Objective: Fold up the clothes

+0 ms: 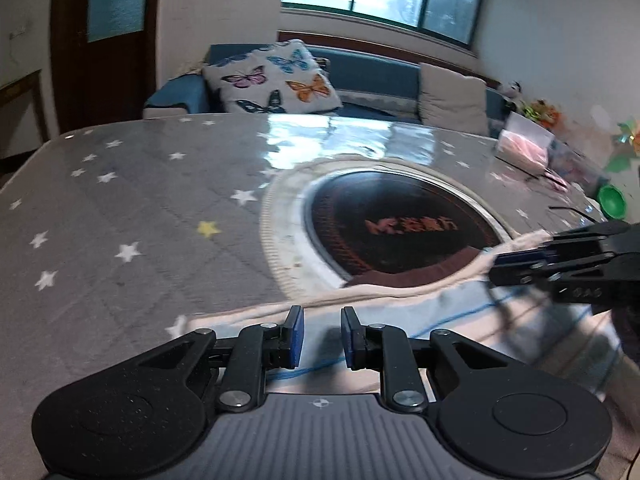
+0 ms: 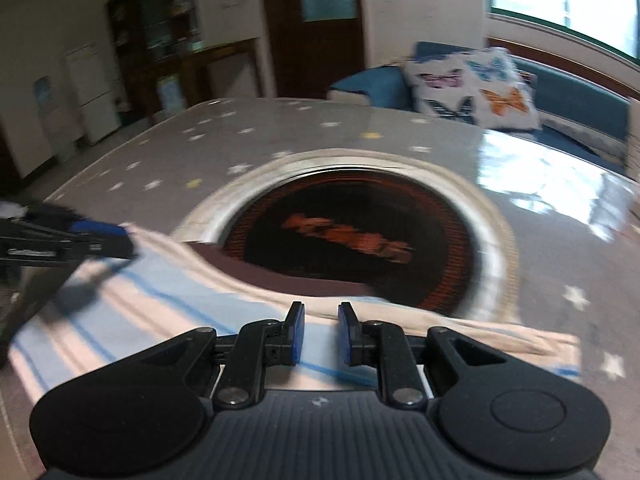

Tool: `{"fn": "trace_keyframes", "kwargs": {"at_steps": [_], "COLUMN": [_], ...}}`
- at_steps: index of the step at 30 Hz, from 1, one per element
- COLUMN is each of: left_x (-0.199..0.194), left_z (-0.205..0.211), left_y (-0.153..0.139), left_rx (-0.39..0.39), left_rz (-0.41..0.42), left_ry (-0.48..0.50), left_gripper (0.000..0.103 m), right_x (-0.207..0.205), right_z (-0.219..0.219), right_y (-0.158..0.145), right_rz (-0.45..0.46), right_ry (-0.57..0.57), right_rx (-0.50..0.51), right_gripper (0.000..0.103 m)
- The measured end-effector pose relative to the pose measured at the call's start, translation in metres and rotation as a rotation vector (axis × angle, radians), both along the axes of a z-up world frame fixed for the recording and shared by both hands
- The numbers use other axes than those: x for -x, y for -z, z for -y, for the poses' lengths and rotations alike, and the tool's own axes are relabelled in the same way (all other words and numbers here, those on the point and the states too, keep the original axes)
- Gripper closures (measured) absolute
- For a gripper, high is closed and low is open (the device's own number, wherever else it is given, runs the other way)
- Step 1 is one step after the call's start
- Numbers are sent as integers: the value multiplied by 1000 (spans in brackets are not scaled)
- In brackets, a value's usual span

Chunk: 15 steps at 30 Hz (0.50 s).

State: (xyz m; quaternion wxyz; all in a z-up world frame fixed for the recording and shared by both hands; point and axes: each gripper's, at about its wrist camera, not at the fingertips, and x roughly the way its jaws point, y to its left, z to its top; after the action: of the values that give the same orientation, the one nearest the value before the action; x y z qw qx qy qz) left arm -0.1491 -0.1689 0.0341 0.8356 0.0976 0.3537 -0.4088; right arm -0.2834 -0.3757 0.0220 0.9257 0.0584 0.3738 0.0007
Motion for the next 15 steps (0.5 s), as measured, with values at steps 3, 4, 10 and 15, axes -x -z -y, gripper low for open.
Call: {"fn": "trace_keyframes", "kwargs": {"at_steps": [3, 4, 10, 15], "left_x": [-3, -5, -15, -20], "left_z": [10, 12, 7, -18], "left_y": [7, 9, 9, -4], "left_rx": [-28, -32, -10, 16], "left_rz": [12, 12, -8, -4], "left_ry": [6, 3, -15, -76], "left_gripper": [81, 81, 78, 69], "right_x": [-13, -17, -26, -22], "right_z": [-15, -18, -31, -49], "right_y": [5, 7, 10, 6], "right_rz": [-6, -11, -8, 3], "right_ry": [-38, -42, -44, -97], "right_rx": [6, 11, 65, 81], "right_gripper": [85, 85, 82, 77]}}
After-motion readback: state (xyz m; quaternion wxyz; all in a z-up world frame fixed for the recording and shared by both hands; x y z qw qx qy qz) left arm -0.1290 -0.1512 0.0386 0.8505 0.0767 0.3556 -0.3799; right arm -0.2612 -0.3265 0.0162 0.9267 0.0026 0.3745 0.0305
